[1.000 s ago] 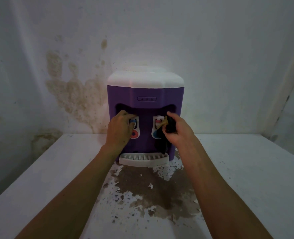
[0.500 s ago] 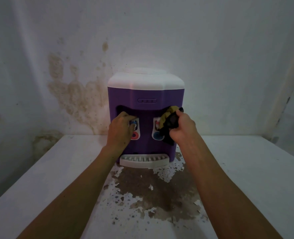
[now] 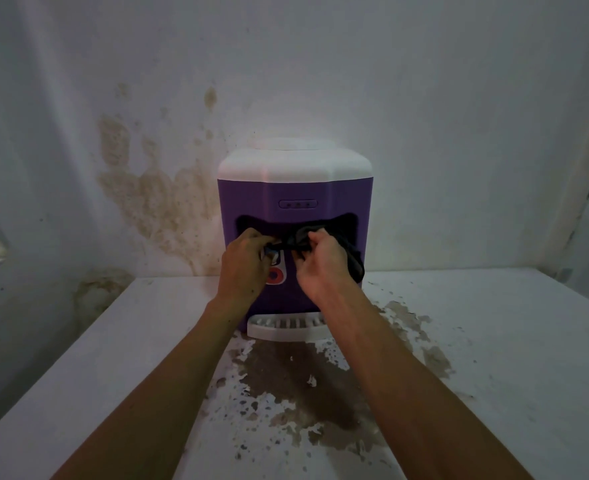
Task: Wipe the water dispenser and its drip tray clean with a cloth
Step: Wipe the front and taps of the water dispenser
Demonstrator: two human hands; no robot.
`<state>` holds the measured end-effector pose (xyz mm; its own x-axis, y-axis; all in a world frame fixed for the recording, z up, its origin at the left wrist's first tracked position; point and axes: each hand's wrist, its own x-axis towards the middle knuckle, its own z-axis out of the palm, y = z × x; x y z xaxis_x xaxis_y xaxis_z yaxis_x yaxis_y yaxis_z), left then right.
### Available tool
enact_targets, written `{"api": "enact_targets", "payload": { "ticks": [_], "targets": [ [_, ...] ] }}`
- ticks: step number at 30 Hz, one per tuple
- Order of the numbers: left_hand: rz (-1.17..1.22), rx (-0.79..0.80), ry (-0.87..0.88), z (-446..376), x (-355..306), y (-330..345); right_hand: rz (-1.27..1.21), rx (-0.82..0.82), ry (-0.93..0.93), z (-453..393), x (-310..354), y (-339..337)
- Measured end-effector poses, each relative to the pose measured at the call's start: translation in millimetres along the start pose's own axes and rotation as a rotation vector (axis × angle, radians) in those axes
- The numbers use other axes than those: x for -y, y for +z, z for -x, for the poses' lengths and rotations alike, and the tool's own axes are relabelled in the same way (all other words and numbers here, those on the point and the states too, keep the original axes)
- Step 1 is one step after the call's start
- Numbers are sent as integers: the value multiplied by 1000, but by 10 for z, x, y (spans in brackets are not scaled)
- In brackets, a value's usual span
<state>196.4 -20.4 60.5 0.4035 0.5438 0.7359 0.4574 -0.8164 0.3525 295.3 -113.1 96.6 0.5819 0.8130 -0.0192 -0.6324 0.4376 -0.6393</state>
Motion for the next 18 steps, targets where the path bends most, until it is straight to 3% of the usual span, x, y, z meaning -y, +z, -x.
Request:
{"api": "enact_targets", "payload": {
  "ticks": [3,6,9,12,16,18],
  "targets": [
    [4,-11,2,-7,21,6,34,28,6,-8,7,-32],
    [35,-10,19,-4,27,4,-141,51,53,-5,80,-146],
    [50,-4,33,-7,40,-16,-286,-1,68,5,216,-256],
    [58,-4,32,-8,54,-21,-269,-73,-5,-14,434,-345],
    [61,-7,26,-8,72,-3,-93,-111,-90,13,498,-348],
    [66,-5,24,0,67,-9,305,-168,-227,36,463,-356]
  ]
}}
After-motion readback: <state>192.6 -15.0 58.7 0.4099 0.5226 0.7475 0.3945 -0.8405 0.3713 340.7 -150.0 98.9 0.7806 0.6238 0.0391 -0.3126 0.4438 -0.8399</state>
